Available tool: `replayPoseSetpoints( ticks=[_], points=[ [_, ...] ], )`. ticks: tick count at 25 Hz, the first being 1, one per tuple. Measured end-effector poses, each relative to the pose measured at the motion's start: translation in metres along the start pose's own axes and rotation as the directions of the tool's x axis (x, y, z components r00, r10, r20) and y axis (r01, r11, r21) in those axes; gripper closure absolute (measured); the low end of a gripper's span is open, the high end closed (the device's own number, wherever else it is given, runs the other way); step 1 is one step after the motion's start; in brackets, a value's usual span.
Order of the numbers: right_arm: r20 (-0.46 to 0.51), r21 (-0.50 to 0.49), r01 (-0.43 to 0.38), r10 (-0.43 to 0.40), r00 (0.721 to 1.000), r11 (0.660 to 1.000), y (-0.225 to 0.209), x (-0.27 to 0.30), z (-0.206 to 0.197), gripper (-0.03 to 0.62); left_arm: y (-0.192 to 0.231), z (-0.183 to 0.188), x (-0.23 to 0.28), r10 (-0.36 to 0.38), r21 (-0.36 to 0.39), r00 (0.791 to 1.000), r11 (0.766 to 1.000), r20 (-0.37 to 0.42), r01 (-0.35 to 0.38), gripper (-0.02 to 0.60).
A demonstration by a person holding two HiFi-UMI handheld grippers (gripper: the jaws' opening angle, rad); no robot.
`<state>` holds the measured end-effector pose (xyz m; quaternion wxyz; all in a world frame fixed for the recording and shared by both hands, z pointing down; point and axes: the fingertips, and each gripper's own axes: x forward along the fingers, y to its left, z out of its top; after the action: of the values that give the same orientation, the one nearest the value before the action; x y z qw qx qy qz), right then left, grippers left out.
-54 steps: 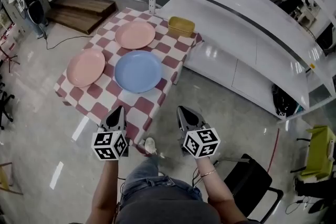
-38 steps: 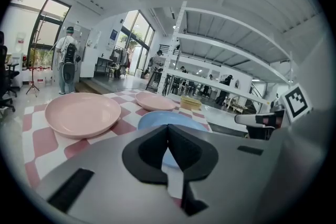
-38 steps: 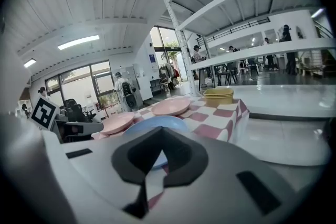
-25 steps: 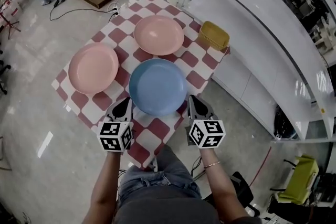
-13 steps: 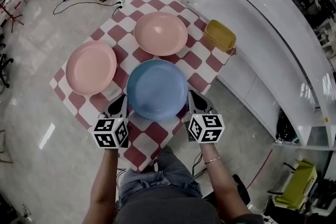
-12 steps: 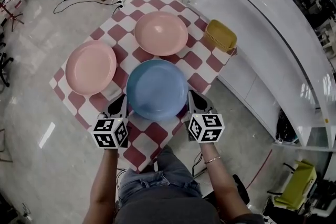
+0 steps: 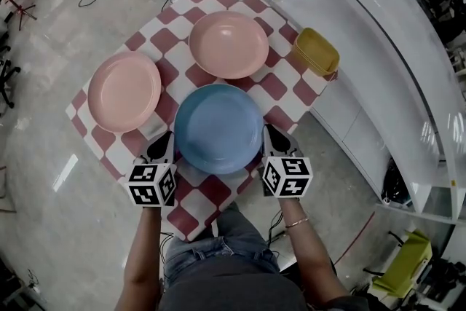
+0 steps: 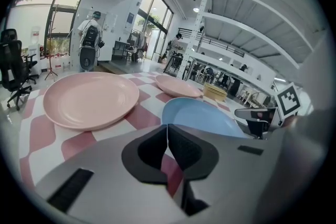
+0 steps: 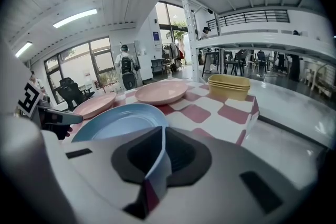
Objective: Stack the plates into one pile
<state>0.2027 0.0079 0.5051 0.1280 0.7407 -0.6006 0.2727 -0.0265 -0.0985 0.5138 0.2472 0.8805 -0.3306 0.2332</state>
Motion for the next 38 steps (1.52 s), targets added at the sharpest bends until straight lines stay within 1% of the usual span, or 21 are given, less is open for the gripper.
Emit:
replayPoseSetpoints(
  ticks=[2, 5, 9, 14, 17, 26, 30, 35, 38],
  points=[
    [-0.010, -0.001, -0.009, 0.009, 1.000, 1.000, -0.001, 0.004, 0.000, 0.582, 0.000, 0.002, 0.002, -0.006, -0.028, 1.000, 1.000, 0.005, 0.006, 0.561],
    [-0.026, 0.001, -0.010, 0.010, 1.000, 1.000, -0.002, 0.009, -0.001, 0.576, 0.000, 0.003, 0.007, -0.016, -0.066, 1.000, 0.998, 0.007, 0.016, 0.537],
    [-0.048, 0.010, -0.018, 0.019, 0.999, 1.000, -0.002, 0.014, -0.002, 0.528, 0.003, 0.003, 0.011, -0.007, -0.065, 1.000, 0.998, -0.007, 0.007, 0.509],
    [-0.085, -0.004, -0.019, 0.019, 0.996, 1.000, -0.003, 0.019, -0.008, 0.502, 0.004, -0.003, 0.017, -0.008, -0.084, 0.999, 0.996, -0.035, 0.005, 0.473],
    [-0.116, -0.010, -0.024, 0.023, 0.993, 1.000, -0.004, 0.023, -0.014, 0.502, 0.003, -0.008, 0.021, 0.001, -0.086, 0.998, 0.996, -0.061, -0.006, 0.453],
    [-0.177, -0.030, -0.040, 0.034, 0.984, 0.999, 0.000, 0.032, -0.027, 0.502, 0.002, -0.020, 0.031, -0.001, -0.099, 0.992, 0.995, -0.127, -0.012, 0.453],
    [-0.190, -0.032, -0.038, 0.031, 0.981, 0.999, 0.001, 0.034, -0.031, 0.502, 0.001, -0.025, 0.035, -0.002, -0.111, 0.989, 0.994, -0.149, -0.014, 0.454],
    [-0.193, -0.032, -0.040, 0.033, 0.981, 0.999, 0.002, 0.035, -0.032, 0.502, 0.001, -0.027, 0.036, 0.006, -0.096, 0.987, 0.995, -0.160, -0.022, 0.471],
    [-0.192, -0.028, -0.043, 0.037, 0.981, 0.999, 0.002, 0.035, -0.031, 0.502, -0.001, -0.027, 0.037, 0.024, -0.079, 0.986, 0.996, -0.163, -0.037, 0.497]
  ],
)
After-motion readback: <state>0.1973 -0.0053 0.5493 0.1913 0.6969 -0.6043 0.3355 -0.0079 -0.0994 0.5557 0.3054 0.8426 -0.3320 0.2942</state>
